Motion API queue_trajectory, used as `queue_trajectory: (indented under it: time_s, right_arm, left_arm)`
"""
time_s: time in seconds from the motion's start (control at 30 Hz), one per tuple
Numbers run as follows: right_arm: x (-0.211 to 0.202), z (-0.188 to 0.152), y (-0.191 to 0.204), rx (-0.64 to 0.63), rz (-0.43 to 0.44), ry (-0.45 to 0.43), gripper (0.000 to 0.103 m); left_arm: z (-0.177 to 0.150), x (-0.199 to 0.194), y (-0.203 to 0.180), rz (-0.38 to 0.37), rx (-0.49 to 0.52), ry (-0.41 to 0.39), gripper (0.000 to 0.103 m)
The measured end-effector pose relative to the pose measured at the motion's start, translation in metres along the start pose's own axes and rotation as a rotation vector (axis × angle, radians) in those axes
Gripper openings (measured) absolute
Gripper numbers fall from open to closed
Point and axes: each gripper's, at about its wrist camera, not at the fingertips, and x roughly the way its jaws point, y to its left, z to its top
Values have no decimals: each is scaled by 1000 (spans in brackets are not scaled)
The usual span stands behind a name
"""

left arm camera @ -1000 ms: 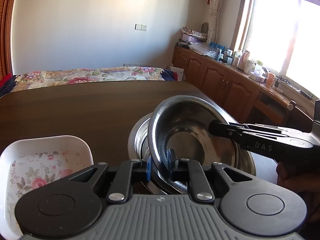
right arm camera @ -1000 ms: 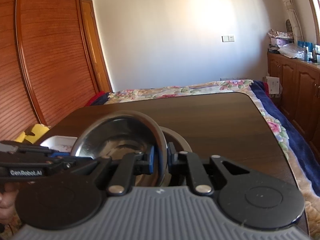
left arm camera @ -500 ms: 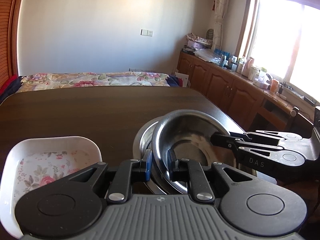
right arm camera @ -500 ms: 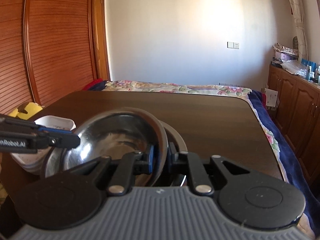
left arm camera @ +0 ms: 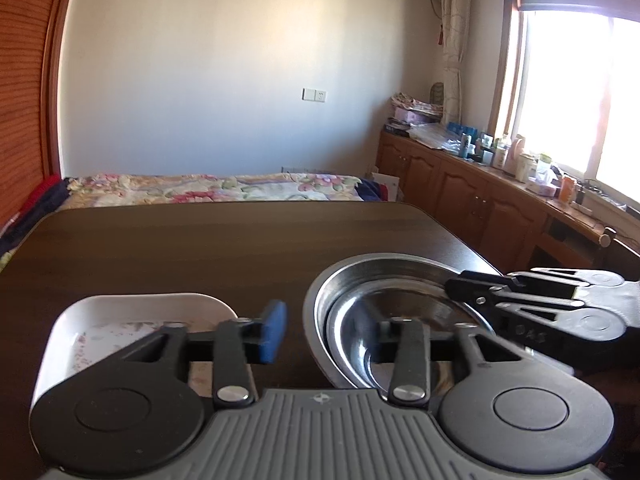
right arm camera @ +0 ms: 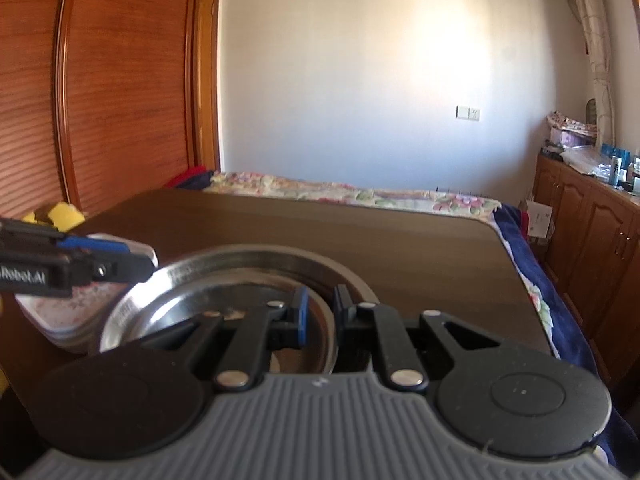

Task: Organize plates and bowls

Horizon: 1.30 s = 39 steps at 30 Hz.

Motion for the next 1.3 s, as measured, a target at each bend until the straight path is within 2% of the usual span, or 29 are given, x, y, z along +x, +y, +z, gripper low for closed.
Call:
queue_trajectory:
  time_s: [0.07, 0.1, 0.17, 0.23, 0.27, 0.3, 0.43, 0.53, 0.77, 0.9, 1.0, 1.1, 1.17, 1.2, 1.27, 1.3]
  right_arm:
    - [-5, 0, -1, 15, -6, -21, 15]
    - [-6, -1, -2, 20, -12, -26, 15]
    - [-7, -3, -4, 31, -25, -39, 17]
    - [-9, -6, -6, 43, -36, -50, 34]
    - [-10, -7, -7, 50, -39, -57, 48]
    - [-10, -8, -9, 56, -39, -59, 51]
    - [-6, -14, -10, 69, -55, -57, 53]
    - [-1, -20, -12, 86, -66, -50, 63]
    - [6, -26, -15, 116, -39, -30, 63]
    - [11, -29, -15, 129, -25, -9, 63]
    - [10, -30, -14, 139, -25, -20, 63]
    - [10, -30, -14, 141, -24, -20, 63]
    - [10, -30, -14, 140, -26, -23, 62]
    - [10, -30, -14, 141, -25, -24, 60]
    - [9, -31, -15, 142, -20, -27, 55]
    - [9, -31, -15, 144, -19, -28, 51]
  left_arm:
    - [-1, 0, 1, 12, 3, -12, 69]
    - [-1, 0, 0, 20, 8, -16, 72]
    - [-2, 2, -1, 37, 19, -21, 84]
    - [-4, 3, -1, 52, 31, -28, 92]
    - [-5, 3, -2, 58, 37, -31, 95]
    - [-6, 4, -3, 63, 41, -32, 96]
    - [-11, 7, -5, 66, 44, -28, 99]
    - [-15, 9, -6, 61, 56, -29, 99]
    - [-19, 13, -7, 31, 68, -24, 99]
    - [-22, 17, -12, 53, 81, -11, 99]
    - [-23, 17, -11, 39, 70, -9, 97]
    - [-24, 18, -11, 34, 70, -3, 88]
    - [-24, 19, -13, 27, 71, 3, 77]
    - [-24, 20, -13, 23, 69, 6, 74]
    - [-25, 21, -13, 18, 64, 19, 59]
    - [-25, 23, -13, 14, 62, 26, 55]
